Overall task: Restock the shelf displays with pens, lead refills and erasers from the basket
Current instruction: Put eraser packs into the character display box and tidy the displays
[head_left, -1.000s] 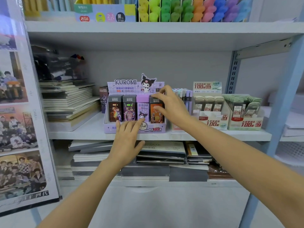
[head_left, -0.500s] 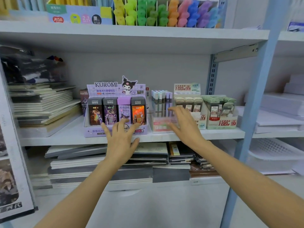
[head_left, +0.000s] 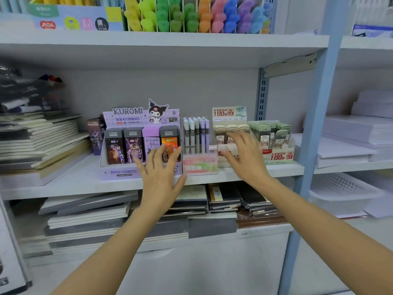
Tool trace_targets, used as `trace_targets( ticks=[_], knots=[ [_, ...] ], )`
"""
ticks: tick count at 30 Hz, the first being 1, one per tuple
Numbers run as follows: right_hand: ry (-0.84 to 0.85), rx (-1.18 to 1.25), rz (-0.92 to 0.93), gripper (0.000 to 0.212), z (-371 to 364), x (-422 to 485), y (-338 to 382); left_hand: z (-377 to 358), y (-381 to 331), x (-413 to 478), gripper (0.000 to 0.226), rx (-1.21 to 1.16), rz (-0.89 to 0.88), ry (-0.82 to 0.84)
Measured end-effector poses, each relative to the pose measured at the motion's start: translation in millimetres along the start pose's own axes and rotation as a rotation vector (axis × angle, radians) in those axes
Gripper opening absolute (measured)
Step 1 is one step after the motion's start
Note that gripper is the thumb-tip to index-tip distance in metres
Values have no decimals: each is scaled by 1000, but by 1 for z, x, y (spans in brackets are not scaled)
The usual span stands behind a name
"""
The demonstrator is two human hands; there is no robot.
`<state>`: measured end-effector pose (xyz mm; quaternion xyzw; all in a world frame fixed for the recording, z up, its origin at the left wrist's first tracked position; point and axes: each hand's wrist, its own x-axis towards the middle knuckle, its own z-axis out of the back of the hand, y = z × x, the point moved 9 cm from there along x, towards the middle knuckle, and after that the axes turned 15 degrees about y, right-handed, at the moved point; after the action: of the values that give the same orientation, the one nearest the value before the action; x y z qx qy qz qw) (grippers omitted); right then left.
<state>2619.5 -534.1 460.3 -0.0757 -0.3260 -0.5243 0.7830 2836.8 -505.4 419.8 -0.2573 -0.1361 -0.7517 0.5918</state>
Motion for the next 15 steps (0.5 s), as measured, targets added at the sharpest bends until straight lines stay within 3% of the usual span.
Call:
trace_targets(
  ticks=[3, 10, 15],
  knots=[
    [110, -46, -16, 45, -10, 0, -13, -5, -9, 5, 76, -27, 53, 1],
    [22, 69, 81, 31, -3, -8, -9, -10, -9, 11, 76, -19, 122, -24],
    [48, 140, 129, 40, 0, -9, -11, -10, -9, 13, 79, -19, 147, -40]
  ],
)
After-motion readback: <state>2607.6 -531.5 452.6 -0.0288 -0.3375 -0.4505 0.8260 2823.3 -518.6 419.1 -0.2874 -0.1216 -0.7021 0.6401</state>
